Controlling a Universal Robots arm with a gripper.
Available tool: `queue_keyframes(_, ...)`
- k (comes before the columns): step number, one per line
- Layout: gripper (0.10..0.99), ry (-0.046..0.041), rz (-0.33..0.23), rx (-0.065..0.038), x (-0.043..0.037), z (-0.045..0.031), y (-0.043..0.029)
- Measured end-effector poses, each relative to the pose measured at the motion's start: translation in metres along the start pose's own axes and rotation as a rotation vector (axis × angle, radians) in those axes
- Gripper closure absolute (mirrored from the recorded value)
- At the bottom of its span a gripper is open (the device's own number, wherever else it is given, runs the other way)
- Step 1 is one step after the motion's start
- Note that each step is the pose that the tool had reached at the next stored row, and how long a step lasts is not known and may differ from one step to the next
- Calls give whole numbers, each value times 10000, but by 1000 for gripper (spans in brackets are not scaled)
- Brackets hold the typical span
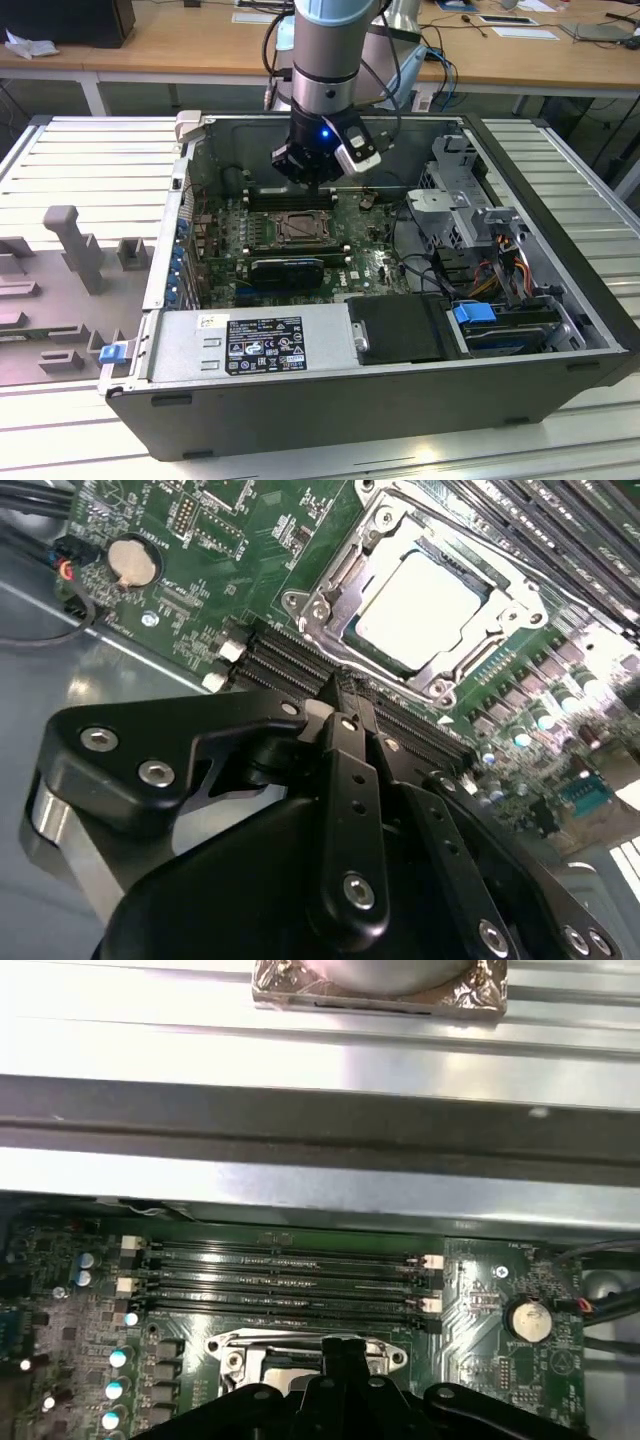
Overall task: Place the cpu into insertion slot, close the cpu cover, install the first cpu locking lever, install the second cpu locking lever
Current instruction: 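Install the second cpu locking lever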
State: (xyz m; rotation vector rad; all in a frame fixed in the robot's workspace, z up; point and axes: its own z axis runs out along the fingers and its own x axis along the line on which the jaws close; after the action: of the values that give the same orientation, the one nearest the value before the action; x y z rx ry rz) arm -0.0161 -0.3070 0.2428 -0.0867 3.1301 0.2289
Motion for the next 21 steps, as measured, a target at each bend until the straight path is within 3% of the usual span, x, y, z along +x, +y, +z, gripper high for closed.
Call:
queue_keyframes(2,980,2,-1,0,0,-70,4)
queue_keyframes(5,980,1,10,0,3,-79,-52)
queue_keyframes(16,980,3,22,0,22,-108,-387)
queue_keyframes(21,980,5,22,-1,32,-111,-574)
